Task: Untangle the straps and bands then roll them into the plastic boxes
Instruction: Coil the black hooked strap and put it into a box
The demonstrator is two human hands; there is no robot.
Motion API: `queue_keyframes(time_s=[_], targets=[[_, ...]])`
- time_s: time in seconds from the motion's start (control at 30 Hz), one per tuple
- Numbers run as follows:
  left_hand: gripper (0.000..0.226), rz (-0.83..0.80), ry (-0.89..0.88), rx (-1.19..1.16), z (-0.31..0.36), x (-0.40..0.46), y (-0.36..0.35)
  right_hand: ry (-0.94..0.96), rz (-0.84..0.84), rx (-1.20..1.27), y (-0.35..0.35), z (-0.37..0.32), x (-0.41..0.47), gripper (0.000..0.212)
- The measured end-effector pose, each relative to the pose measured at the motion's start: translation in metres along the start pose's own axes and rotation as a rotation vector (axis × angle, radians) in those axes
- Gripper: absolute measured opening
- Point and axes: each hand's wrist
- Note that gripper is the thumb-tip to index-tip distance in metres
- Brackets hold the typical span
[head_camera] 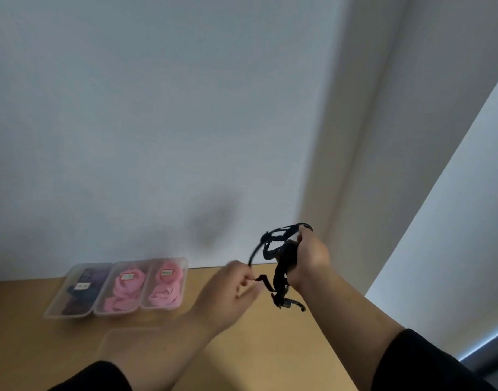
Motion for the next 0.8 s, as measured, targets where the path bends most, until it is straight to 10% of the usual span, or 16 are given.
queue_keyframes(time_s=[0.1, 0.4, 0.8], targets=[[0.051, -0.323, 0.070, 0.045, 0.014, 0.001, -0.017, -0.025, -0.046, 0.063, -0.004, 0.001, -0.004, 0.024], [0.012, -0.159, 0.330, -0.081, 0.031, 0.033, -0.014, 0.026, -0.050, 0.022, -0.001, 0.005, 0.015, 0.025], [0.026, -0.234, 0.346, -0.263, 0.061, 0.086, 0.043, 0.020, 0.011, -0.710, 0.032, 0.015, 0.060, 0.061]])
Point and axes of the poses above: each hand's wrist, its own x-axis towards the middle knuckle, its own y-axis out of the back of the hand, z = x × y, and after that the axes turned 1 degree about z, right-handed
